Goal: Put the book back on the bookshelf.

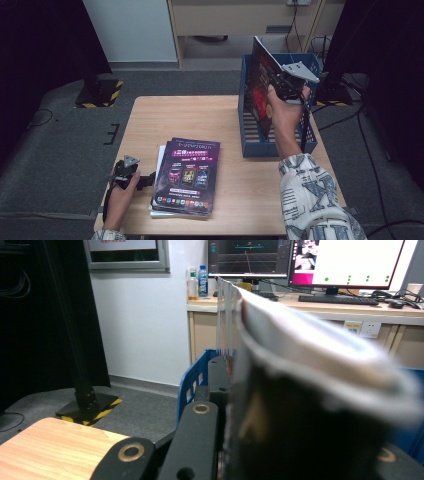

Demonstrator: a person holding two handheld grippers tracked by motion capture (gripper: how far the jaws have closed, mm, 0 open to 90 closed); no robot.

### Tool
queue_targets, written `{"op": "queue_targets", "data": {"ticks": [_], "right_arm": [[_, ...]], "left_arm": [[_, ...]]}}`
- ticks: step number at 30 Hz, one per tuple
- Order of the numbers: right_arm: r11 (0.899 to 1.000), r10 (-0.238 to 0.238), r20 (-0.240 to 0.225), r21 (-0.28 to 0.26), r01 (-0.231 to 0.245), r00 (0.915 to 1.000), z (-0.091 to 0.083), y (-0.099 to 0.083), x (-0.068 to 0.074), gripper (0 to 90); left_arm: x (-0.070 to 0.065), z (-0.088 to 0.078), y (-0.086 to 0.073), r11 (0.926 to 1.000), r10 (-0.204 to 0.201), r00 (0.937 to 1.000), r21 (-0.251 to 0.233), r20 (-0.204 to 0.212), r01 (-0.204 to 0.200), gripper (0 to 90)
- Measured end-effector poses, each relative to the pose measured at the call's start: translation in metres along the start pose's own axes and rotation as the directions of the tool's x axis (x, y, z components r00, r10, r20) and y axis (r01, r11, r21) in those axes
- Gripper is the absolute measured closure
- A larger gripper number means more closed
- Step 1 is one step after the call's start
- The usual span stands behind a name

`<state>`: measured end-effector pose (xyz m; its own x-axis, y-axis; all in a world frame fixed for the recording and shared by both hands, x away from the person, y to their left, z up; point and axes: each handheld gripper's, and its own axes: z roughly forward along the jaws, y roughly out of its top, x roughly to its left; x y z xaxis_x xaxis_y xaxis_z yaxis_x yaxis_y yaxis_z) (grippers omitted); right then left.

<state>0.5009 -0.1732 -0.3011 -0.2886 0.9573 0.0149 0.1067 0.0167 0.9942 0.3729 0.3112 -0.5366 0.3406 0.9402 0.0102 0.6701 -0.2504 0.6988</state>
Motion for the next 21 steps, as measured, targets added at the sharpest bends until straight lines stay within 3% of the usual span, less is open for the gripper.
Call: {"op": "queue_targets", "data": {"ticks": [13, 21], "right_arm": [[1.0, -0.028, 0.008, 0.004, 0.028, 0.9996, 0.013, -0.029, 0.007, 86.9], [1.0, -0.018, 0.044, 0.021, 0.017, 0.9989, 0.021, -0.042, 0.009, 86.8]], "left_arm": [[0.001, 0.0, 0.0, 1.0, 0.004, 1.0, 0.001, 0.005, -0.004, 0.0], [0.001, 0.001, 0.001, 1.0, 0.001, 1.0, 0.001, 0.003, -0.001, 0.0]]}}
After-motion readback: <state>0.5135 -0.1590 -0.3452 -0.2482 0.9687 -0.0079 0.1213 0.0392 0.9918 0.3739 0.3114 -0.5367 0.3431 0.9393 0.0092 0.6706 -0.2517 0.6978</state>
